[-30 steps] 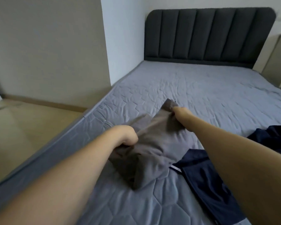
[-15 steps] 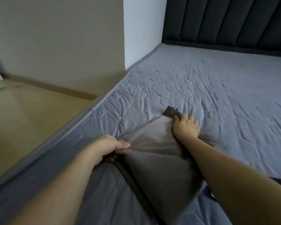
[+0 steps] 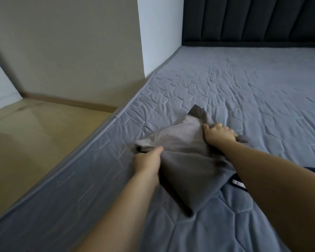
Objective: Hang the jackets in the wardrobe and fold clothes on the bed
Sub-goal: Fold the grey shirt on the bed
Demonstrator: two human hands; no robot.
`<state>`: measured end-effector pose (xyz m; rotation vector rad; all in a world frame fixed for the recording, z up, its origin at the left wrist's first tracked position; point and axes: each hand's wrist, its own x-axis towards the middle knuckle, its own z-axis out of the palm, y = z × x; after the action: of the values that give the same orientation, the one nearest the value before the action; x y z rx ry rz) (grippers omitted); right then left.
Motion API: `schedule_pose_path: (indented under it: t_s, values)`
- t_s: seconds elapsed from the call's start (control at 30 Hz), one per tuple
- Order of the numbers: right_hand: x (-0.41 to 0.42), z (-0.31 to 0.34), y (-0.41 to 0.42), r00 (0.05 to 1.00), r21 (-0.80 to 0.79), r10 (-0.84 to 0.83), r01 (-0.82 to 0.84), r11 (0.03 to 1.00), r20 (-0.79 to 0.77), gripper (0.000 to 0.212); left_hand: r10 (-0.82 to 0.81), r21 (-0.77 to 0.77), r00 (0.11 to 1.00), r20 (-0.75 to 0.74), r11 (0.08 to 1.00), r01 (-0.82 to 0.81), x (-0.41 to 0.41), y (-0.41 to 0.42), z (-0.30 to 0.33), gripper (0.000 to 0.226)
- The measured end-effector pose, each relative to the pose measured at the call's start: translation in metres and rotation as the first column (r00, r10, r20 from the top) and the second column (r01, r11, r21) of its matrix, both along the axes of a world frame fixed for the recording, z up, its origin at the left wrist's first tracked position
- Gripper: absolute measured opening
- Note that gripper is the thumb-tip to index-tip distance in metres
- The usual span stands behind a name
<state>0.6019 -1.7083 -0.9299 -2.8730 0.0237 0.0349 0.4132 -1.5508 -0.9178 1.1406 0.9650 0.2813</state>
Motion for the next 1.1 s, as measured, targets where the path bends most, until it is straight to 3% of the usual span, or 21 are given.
schedule_pose_path:
  t_s: [0.07,0.17,0.23,0.33,0.4,0.53,0.63,0.73,0.83,0.97,1.03,1.1]
  values:
    - [-0.007,0.011,-0.006,0.998,-0.003,0.063,-0.063,0.998,0.004,0.065,-0.031,0.083,0.996,-0.087,0.996,0.039,-0.003,-0.013,0.001,0.036]
    - [-0.008,0.027,-0.012,0.984,0.009,0.175,-0.175,0.984,0.037,0.049,-0.019,0.154,0.991,-0.13,0.987,0.039,-0.004,-0.011,0.008,0.035]
    - [-0.01,0.028,-0.016,0.985,0.021,0.171,-0.172,0.985,0.022,0.044,-0.037,0.289,0.971,-0.238,0.951,0.107,-0.012,-0.01,0.006,0.037]
    - [-0.015,0.014,-0.019,0.988,0.052,0.154,-0.153,0.987,-0.007,0.038,-0.018,0.613,0.873,-0.488,0.705,0.357,-0.033,-0.004,-0.004,0.051]
    - [-0.012,0.008,-0.018,0.989,0.076,0.143,-0.14,0.987,-0.035,0.042,0.082,0.688,0.872,-0.483,0.651,0.321,-0.034,0.007,-0.004,0.062]
    - [0.005,0.02,0.003,0.99,0.269,0.115,-0.089,0.959,-0.082,0.087,0.115,0.573,0.931,-0.348,0.811,0.114,0.009,0.029,0.006,0.075]
    - [0.028,0.022,0.024,0.988,0.356,0.121,-0.08,0.931,-0.095,0.102,0.105,0.571,0.938,-0.33,0.814,0.11,0.042,0.035,-0.001,0.063]
    - [0.057,0.004,0.031,0.99,0.377,0.103,-0.058,0.924,-0.1,0.09,0.243,0.74,0.927,-0.285,0.671,0.052,0.058,0.034,-0.029,0.033]
    - [0.072,-0.015,0.028,0.992,0.45,0.05,0.007,0.893,-0.114,0.073,0.313,0.804,0.916,-0.253,0.594,0.019,0.07,0.029,-0.04,0.024]
    - [0.052,0.018,0.022,0.986,0.712,-0.038,0.142,0.688,-0.16,0.041,0.16,0.658,0.901,-0.404,0.735,0.165,0.059,0.037,-0.012,0.027]
    - [0.041,0.064,0.027,0.988,0.75,0.006,0.112,0.652,-0.152,0.034,0.074,0.562,0.88,-0.469,0.794,0.232,0.049,0.048,0.029,0.038]
    - [0.031,0.129,0.04,0.99,0.783,0.066,0.06,0.619,-0.128,0.033,0.02,0.527,0.899,-0.438,0.816,0.239,0.038,0.064,0.095,0.045]
